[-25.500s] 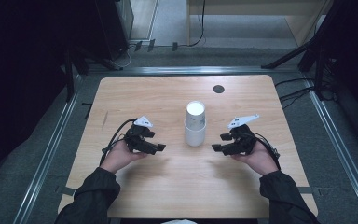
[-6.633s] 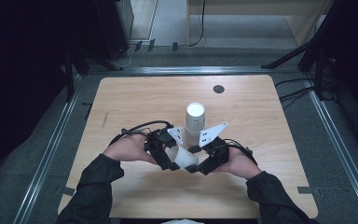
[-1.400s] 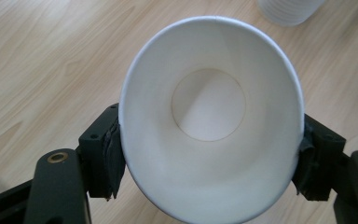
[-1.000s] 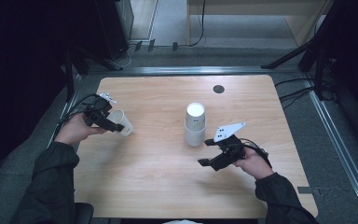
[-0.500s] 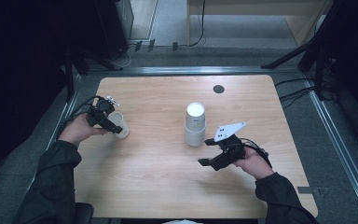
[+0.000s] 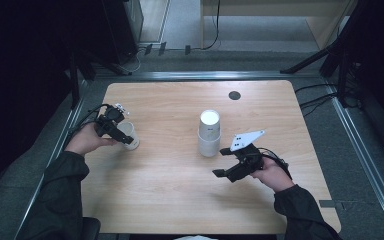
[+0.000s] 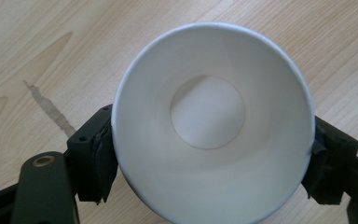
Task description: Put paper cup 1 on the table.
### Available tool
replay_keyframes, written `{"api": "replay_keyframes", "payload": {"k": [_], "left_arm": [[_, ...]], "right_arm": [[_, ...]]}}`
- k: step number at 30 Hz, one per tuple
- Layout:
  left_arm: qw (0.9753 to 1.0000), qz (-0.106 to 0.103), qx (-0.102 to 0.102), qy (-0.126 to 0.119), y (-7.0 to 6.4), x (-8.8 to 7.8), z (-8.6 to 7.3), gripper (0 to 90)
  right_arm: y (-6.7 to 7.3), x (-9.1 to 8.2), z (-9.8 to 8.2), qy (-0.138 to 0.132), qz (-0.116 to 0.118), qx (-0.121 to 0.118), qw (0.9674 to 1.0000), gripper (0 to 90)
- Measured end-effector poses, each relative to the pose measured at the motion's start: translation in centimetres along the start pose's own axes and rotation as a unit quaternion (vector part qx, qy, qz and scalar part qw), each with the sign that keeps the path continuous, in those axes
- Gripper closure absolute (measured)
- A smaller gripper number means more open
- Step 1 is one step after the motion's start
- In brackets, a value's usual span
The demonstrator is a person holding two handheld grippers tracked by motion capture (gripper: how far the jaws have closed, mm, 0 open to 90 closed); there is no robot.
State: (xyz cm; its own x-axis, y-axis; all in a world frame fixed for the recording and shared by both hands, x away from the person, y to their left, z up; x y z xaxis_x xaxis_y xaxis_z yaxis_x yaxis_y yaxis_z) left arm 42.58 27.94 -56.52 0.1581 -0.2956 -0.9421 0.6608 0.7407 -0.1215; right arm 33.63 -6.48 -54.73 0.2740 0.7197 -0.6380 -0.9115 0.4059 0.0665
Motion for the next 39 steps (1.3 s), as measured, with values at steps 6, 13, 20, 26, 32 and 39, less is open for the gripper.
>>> {"api": "replay_keyframes", "payload": {"k": [6, 13, 20, 26, 32, 39], "left_arm": [[0.9999, -0.009, -0.005, -0.002, -0.1, 0.2, -0.1, 16.4], [0.9996, -0.024, -0.012, -0.01, -0.4, 0.0, 0.0, 13.3], [0.9988, -0.034, -0.015, -0.033, -0.7, -1.1, -0.1, 13.0], [0.9967, -0.04, -0.016, -0.069, -0.8, -3.0, -0.1, 13.0], [0.9943, -0.042, -0.018, -0.097, -1.1, -5.0, -0.1, 13.2], [0.9903, -0.051, -0.023, -0.128, -2.4, -7.3, 0.9, 13.8]], "right_arm": [[0.0, 0.0, 0.0, 0.001, -0.001, -0.002, 1.0, 19.4], [-0.2, 0.0, 0.0, 0.0, -0.004, -0.003, 1.0, 19.4], [-0.4, -0.2, 0.0, -0.002, -0.015, -0.013, 0.9998, 19.4], [-0.7, -0.3, 0.0, -0.005, -0.027, -0.017, 0.9995, 19.5], [-0.9, -0.4, 0.0, -0.007, -0.032, -0.019, 0.9993, 19.5], [-1.2, -0.7, 0.1, -0.01, -0.038, -0.01, 0.9992, 19.1]]}}
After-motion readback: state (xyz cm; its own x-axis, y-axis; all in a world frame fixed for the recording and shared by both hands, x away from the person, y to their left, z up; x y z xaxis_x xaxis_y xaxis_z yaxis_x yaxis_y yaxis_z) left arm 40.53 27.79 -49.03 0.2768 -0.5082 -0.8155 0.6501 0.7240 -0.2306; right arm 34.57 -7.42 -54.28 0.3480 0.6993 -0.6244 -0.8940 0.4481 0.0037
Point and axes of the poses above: each handheld gripper's, and its own axes: x roughly forward along the jaws, z roughly out of its top, y roughly to its left, the point moved 10 cm from there along x, roughly forward along the jaws, and after that the axes turned 8 degrees about -z, right-handed, at the moved point
